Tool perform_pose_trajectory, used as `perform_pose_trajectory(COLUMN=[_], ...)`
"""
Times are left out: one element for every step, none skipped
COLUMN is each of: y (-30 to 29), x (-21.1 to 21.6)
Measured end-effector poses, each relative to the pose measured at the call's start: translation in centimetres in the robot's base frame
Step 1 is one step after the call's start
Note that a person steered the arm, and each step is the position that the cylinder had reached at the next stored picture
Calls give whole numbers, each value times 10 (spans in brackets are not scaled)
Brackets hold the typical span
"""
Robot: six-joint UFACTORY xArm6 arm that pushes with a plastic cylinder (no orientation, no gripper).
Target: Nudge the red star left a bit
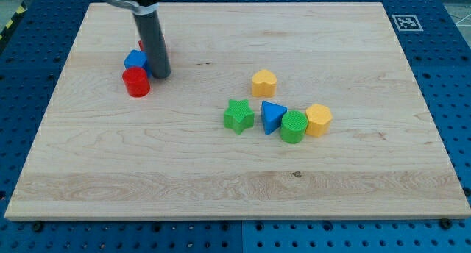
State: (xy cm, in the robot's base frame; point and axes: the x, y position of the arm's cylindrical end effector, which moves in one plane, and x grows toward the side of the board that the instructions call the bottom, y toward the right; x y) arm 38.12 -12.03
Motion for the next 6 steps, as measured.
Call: perform_pose_trajectory(y=[14, 6, -27, -37, -26, -43], x=[-25, -64, -85, -86, -94, -127])
